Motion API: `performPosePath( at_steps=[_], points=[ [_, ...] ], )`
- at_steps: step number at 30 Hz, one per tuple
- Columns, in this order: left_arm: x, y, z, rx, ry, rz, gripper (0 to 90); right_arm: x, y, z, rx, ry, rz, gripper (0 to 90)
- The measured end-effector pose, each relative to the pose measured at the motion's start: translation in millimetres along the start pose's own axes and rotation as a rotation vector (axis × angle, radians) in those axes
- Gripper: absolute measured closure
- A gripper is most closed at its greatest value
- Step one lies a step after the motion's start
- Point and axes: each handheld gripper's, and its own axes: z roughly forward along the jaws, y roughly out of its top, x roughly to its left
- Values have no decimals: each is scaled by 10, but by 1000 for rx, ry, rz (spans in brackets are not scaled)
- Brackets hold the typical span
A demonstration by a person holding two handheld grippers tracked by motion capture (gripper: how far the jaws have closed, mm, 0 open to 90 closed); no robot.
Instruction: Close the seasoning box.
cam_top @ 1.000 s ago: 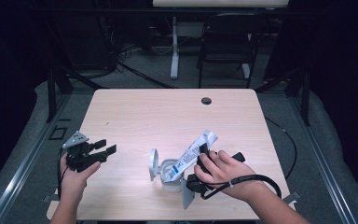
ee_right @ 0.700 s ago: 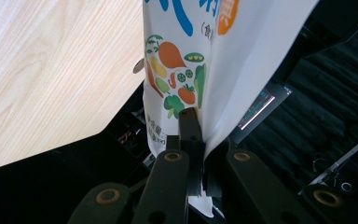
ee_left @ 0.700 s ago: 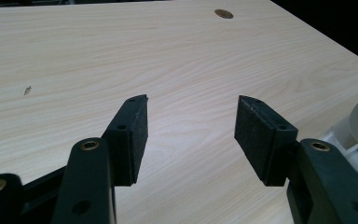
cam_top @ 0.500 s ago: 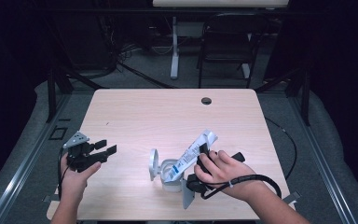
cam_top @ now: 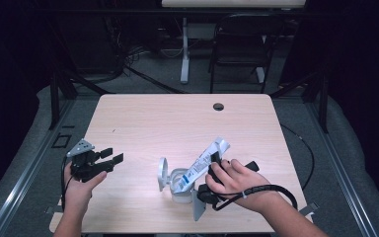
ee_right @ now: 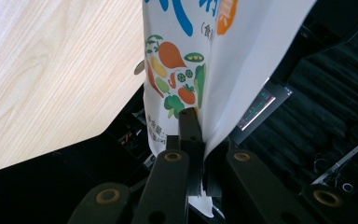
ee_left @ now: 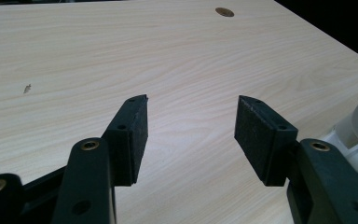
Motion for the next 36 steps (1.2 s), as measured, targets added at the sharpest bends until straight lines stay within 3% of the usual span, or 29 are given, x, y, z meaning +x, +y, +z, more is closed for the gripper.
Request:
performPosePath(
  at_steps=[4,6,9,10,17,25,29,35,36],
  points=[
    [-1,0,2,1,0,1,446,17,0,22,-30,8,27,896],
    [0,0,1,5,-2,2,446,2,-1,6,-1,-1,-5,895],
    [0,0,1,5,-2,1,447,8,-11,18,-13,-14,2,895],
    [0,0,1,5,-1,2,447,26,-16,42,-45,-15,26,895],
    [-1,-2,9,11,2,4,447,39,-44,26,-43,5,64,895],
    [-17,-25,45,20,1,5,447,156,-127,32,-106,63,290,896],
    [-16,-30,41,27,3,8,447,219,-136,26,-122,71,357,896],
    [-20,-20,9,17,4,6,446,278,-131,29,-127,90,403,896],
    [-20,-17,4,15,4,6,447,288,-131,33,-140,102,428,896]
  ],
)
